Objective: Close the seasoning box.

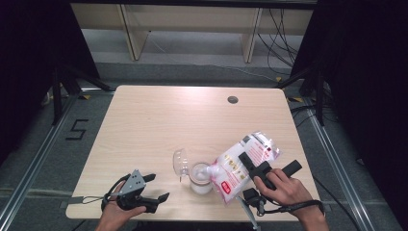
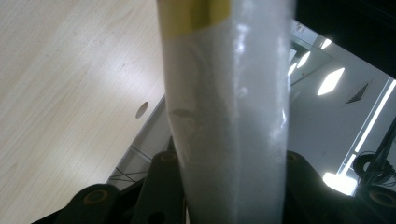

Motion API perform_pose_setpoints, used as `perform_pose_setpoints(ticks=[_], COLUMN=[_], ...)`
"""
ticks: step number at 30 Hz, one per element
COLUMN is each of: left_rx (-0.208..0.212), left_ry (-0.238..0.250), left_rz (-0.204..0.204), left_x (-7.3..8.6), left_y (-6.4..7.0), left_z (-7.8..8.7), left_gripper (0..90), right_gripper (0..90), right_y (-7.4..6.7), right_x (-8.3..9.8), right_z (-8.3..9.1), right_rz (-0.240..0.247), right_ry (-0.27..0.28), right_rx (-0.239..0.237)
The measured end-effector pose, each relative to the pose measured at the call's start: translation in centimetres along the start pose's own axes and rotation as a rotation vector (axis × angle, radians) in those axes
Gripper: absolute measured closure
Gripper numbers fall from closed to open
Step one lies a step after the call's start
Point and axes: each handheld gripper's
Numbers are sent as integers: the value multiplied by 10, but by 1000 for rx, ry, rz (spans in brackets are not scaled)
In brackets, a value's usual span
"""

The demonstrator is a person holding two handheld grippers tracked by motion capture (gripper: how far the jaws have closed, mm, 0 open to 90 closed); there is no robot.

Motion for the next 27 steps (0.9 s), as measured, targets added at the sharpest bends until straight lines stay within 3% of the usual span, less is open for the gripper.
perform_pose_setpoints(ticks=[11,12,14,24,27], left_rx=[0,0,-1,0,-1], left_ry=[-1,-1,1,1,1], left_rz=[0,-1,-2,-3,-2], left_x=[0,0,0,0,0], left_y=[0,0,0,0,0], left_z=[0,0,0,0,0], left_gripper=[171,171,171,171,171], right_gripper=[757,757,758,760,761], right_y=[-1,-4,-4,-4,-5], right_x=[3,2,4,4,5], right_z=[-1,0,0,-2,-1], right_rz=[-28,-63,-81,-67,-98], right_ry=[14,7,8,28,17], right_rx=[-5,13,17,7,8])
Point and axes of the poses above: each handheld gripper's, and its own axes: z roughly backward along the jaws, x roughly out of its underside, y roughly to its right, and after that the axes turned 7 degrees about x, right-handed
